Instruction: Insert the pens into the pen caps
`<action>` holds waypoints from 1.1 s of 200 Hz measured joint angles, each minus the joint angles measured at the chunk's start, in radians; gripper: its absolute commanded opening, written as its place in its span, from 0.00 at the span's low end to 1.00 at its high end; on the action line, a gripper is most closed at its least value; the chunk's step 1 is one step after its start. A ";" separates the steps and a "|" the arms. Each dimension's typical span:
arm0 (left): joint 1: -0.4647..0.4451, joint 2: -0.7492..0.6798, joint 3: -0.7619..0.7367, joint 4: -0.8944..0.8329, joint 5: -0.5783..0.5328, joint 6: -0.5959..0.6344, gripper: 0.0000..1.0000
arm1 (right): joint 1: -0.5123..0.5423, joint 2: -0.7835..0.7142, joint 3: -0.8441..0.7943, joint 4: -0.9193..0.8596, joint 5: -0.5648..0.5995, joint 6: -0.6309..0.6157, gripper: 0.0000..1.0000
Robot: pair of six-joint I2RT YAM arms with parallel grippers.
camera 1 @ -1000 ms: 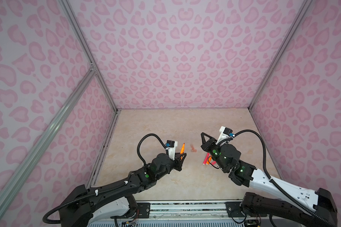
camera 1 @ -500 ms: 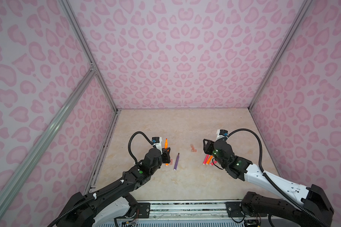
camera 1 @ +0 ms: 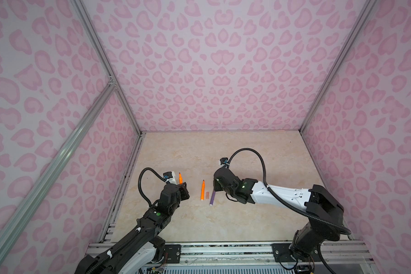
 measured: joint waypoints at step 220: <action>0.020 -0.135 -0.032 -0.065 0.041 0.001 0.03 | 0.096 0.332 0.199 -0.166 -0.006 -0.016 0.30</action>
